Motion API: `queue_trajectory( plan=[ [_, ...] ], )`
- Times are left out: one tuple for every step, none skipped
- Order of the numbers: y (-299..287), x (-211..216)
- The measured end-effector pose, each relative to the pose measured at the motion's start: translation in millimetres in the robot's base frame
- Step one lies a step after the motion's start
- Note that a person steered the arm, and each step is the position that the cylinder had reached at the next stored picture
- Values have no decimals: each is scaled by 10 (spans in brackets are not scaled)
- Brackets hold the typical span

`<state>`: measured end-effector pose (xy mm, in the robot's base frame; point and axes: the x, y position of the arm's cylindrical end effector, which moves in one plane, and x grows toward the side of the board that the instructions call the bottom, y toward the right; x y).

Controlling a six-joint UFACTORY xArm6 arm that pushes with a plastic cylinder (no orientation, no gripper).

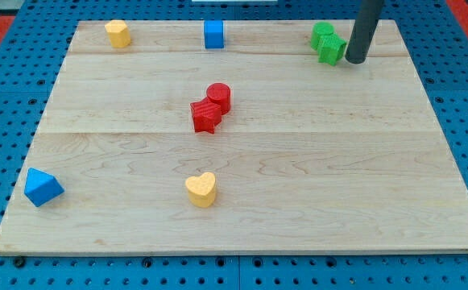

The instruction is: Slide the blue cube slightly down

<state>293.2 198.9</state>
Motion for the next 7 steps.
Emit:
queue_trajectory(
  plan=[
    [7, 16],
    [7, 44],
    [19, 78],
    [38, 86],
    [64, 111],
    [64, 143],
    [-203, 201]
  ],
)
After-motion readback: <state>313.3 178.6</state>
